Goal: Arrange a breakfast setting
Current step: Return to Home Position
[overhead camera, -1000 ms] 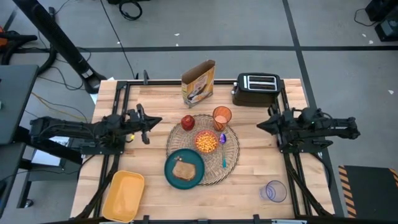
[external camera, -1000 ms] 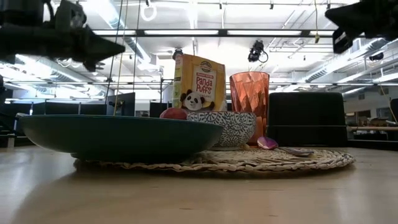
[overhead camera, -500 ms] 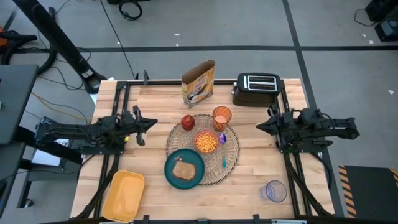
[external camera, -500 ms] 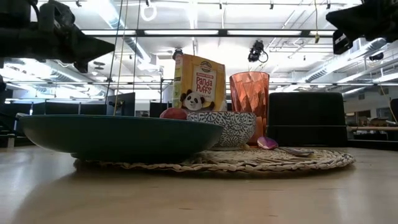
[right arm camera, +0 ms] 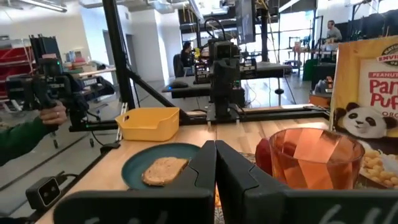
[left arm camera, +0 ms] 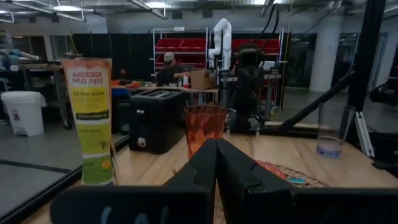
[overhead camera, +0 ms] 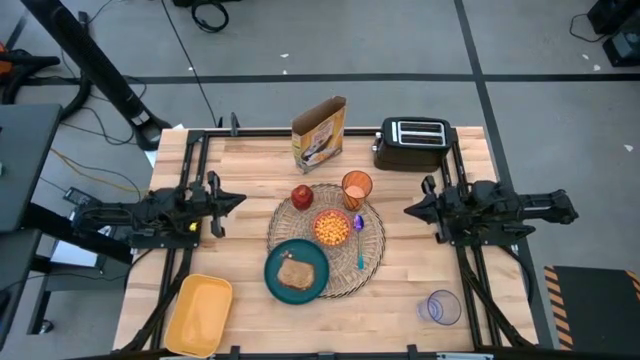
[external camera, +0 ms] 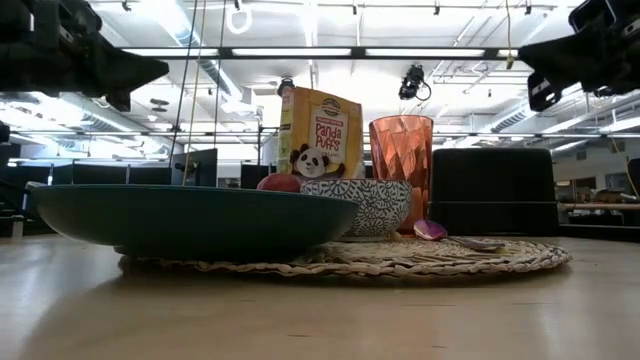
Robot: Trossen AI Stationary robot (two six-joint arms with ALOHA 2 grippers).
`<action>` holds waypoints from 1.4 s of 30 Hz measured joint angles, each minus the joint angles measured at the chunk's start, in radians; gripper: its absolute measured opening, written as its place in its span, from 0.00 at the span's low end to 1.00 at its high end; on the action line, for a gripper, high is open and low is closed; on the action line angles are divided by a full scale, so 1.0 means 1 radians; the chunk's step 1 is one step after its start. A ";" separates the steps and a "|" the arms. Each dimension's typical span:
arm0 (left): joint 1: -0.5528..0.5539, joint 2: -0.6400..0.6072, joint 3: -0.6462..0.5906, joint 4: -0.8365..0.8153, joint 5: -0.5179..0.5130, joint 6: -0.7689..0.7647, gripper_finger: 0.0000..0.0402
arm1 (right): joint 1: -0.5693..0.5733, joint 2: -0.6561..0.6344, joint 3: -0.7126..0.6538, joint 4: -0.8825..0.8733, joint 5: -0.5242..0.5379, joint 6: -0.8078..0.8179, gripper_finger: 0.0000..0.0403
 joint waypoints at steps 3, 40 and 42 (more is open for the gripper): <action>-0.003 0.007 0.000 -0.010 0.000 0.005 0.04 | 0.000 0.000 -0.040 0.050 0.000 0.000 0.03; -0.003 0.007 -0.015 -0.009 0.033 0.013 0.04 | -0.042 0.035 -0.084 0.049 0.157 -0.084 0.06; -0.003 0.008 -0.015 -0.008 0.033 0.002 0.04 | -0.042 0.035 -0.084 0.049 0.157 -0.085 0.06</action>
